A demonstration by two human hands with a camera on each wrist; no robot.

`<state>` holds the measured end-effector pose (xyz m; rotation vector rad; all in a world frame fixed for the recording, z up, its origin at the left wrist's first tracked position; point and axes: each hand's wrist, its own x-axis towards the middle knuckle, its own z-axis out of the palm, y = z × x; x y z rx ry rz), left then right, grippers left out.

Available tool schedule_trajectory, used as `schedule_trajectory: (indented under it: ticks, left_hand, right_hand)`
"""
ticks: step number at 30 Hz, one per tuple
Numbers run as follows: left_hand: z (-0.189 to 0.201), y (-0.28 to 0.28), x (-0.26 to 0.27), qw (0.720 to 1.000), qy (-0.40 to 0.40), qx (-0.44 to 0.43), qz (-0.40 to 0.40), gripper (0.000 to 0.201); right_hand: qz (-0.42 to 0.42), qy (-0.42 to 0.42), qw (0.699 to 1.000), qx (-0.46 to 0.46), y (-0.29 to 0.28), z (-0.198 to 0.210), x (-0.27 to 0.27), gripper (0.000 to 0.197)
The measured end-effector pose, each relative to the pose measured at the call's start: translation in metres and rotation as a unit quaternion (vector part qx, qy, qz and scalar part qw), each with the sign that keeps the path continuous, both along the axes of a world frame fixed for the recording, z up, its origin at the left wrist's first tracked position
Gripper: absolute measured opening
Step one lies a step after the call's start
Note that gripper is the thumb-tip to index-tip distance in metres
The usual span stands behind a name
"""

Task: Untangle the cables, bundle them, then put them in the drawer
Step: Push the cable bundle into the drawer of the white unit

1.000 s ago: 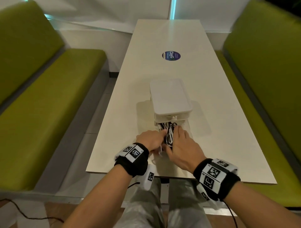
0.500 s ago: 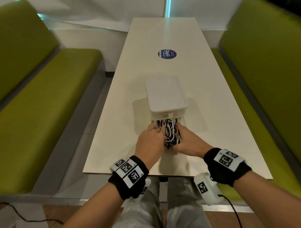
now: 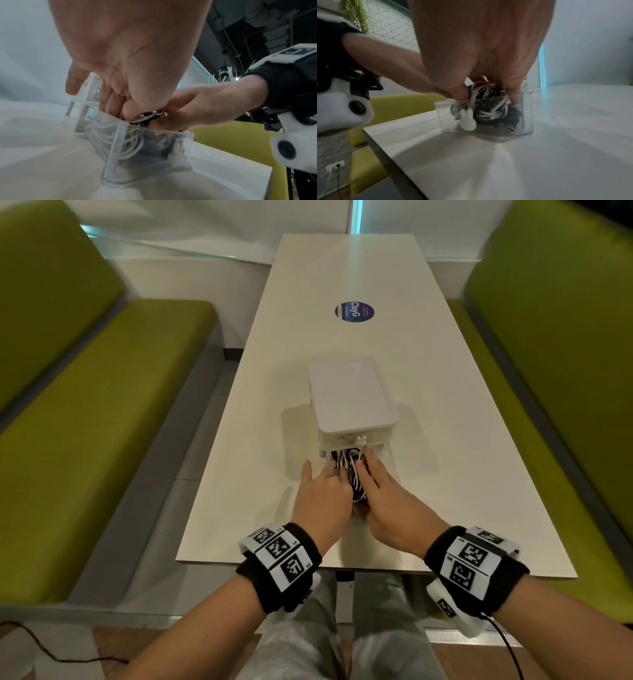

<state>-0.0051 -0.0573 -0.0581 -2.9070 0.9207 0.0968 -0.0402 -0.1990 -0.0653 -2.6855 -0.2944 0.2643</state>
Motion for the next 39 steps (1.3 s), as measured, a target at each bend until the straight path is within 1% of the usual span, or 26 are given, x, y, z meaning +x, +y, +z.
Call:
schedule_trajectory:
  ticks: [1, 3, 4, 6, 7, 8, 9, 10, 11, 12, 13, 14, 15, 17, 19, 23, 26, 28, 30, 34, 36, 39]
  left_hand:
    - [-0.003, 0.001, 0.002, 1.0, 0.009, -0.005, -0.004, 0.051]
    - [-0.003, 0.004, 0.006, 0.999, 0.034, -0.032, -0.014, 0.051]
    - [-0.001, 0.007, 0.008, 0.997, 0.048, -0.062, -0.021, 0.046]
    - [0.011, 0.014, 0.015, 0.984, 0.063, -0.168, -0.01, 0.028]
    - [0.019, 0.017, 0.019, 0.969, 0.041, -0.243, 0.007, 0.024]
    - [0.027, 0.02, 0.024, 0.946, -0.013, -0.322, 0.023, 0.022]
    - [0.033, 0.02, 0.031, 0.923, -0.061, -0.378, 0.031, 0.022]
    - [0.036, 0.02, 0.039, 0.915, -0.079, -0.393, 0.032, 0.034]
    - [0.035, 0.018, 0.048, 0.934, -0.048, -0.353, 0.026, 0.057]
    - [0.034, 0.015, 0.054, 0.963, 0.009, -0.27, 0.013, 0.082]
    - [0.029, 0.012, 0.057, 0.983, 0.053, -0.178, 0.004, 0.101]
    - [0.023, 0.01, 0.058, 0.991, 0.064, -0.116, -0.006, 0.113]
    - [0.017, 0.009, 0.056, 0.995, 0.052, -0.089, -0.009, 0.12]
    - [0.009, 0.009, 0.051, 0.996, 0.021, -0.087, -0.002, 0.123]
    - [0.005, 0.009, 0.05, 0.996, 0.001, -0.086, 0.006, 0.123]
    - [0.005, 0.007, 0.051, 0.997, -0.004, -0.071, 0.013, 0.124]
    - [0.004, 0.007, 0.053, 0.996, 0.003, -0.085, 0.014, 0.124]
    - [0.002, 0.008, 0.054, 0.996, 0.008, -0.09, 0.014, 0.124]
    - [0.001, 0.007, 0.054, 0.995, 0.008, -0.096, 0.01, 0.124]
    - [0.0, 0.009, 0.056, 0.993, 0.011, -0.114, 0.005, 0.123]
    - [-0.002, 0.01, 0.058, 0.991, 0.014, -0.13, -0.004, 0.121]
    - [-0.006, 0.015, 0.062, 0.985, 0.008, -0.171, -0.029, 0.115]
  right_hand:
    - [-0.005, 0.016, 1.0, -0.015, 0.002, -0.001, 0.0, 0.081]
    - [-0.014, 0.024, 0.999, -0.04, 0.004, -0.004, 0.002, 0.092]
    - [-0.014, 0.027, 0.999, -0.043, 0.004, -0.005, 0.003, 0.096]
    - [-0.016, 0.039, 0.999, -0.032, 0.001, -0.005, 0.005, 0.102]
    - [-0.02, 0.043, 0.999, -0.026, 0.001, -0.004, 0.006, 0.104]
    - [-0.025, 0.049, 0.998, -0.024, 0.0, -0.004, 0.006, 0.106]
    - [-0.028, 0.054, 0.998, -0.022, 0.0, -0.004, 0.007, 0.108]
    - [-0.028, 0.06, 0.998, -0.021, 0.0, -0.004, 0.007, 0.11]
    - [-0.026, 0.066, 0.997, -0.023, 0.0, -0.003, 0.007, 0.114]
    - [-0.021, 0.073, 0.997, -0.026, 0.0, -0.003, 0.007, 0.12]
    - [-0.011, 0.08, 0.996, -0.031, -0.001, -0.003, 0.008, 0.126]
    - [0.0, 0.086, 0.996, -0.038, -0.002, -0.002, 0.009, 0.131]
    - [0.01, 0.089, 0.995, -0.047, -0.003, -0.001, 0.01, 0.134]
    - [0.028, 0.087, 0.994, -0.063, -0.006, 0.002, 0.01, 0.131]
    - [0.038, 0.071, 0.995, -0.066, -0.011, 0.004, 0.009, 0.122]
    - [0.062, -0.012, 0.99, -0.127, -0.019, 0.004, -0.001, 0.11]
    - [0.037, -0.025, 0.989, -0.141, -0.016, 0.002, -0.004, 0.113]
    - [0.025, -0.065, 0.985, -0.158, -0.015, 0.002, -0.002, 0.114]
    - [0.025, -0.102, 0.977, -0.185, -0.017, 0.004, -0.001, 0.111]
    - [0.046, -0.098, 0.977, -0.182, -0.02, -0.009, -0.003, 0.11]
    - [0.06, -0.095, 0.974, -0.195, -0.022, -0.016, -0.001, 0.109]
    - [0.066, -0.091, 0.971, -0.211, -0.023, -0.017, 0.011, 0.101]
